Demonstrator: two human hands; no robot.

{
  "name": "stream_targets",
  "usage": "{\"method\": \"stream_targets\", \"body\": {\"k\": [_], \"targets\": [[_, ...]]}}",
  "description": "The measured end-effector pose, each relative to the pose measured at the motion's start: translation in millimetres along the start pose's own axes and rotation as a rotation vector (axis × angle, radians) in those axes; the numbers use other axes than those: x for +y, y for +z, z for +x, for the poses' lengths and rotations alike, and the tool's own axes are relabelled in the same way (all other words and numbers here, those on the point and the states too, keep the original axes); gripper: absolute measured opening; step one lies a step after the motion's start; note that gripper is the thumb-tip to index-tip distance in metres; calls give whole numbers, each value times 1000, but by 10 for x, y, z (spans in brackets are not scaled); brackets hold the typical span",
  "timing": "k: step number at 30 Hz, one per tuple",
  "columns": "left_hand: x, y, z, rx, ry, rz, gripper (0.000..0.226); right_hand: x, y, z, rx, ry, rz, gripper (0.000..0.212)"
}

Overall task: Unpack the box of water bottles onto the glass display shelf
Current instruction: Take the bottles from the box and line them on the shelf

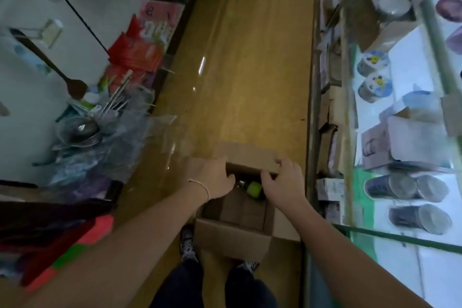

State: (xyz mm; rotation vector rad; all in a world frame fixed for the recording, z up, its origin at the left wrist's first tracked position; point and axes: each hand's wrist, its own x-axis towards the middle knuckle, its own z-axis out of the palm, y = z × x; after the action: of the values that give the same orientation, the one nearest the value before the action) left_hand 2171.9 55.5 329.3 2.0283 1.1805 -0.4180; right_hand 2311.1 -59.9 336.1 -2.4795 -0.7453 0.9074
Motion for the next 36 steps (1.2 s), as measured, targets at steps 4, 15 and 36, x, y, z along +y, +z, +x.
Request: {"method": "stream_targets", "body": {"k": [4,15,36], "targets": [[-257,253,309,-79,-31,28,41,209,344,172,-31,58,17,48],[-1266,1529,1244,-211,-158,-156,42,1021,1717,834,-174,225,27,52],[-2631,3543,2882,-394,-341,17,49,2639,3897,2135,-418,267,-149,54]]}}
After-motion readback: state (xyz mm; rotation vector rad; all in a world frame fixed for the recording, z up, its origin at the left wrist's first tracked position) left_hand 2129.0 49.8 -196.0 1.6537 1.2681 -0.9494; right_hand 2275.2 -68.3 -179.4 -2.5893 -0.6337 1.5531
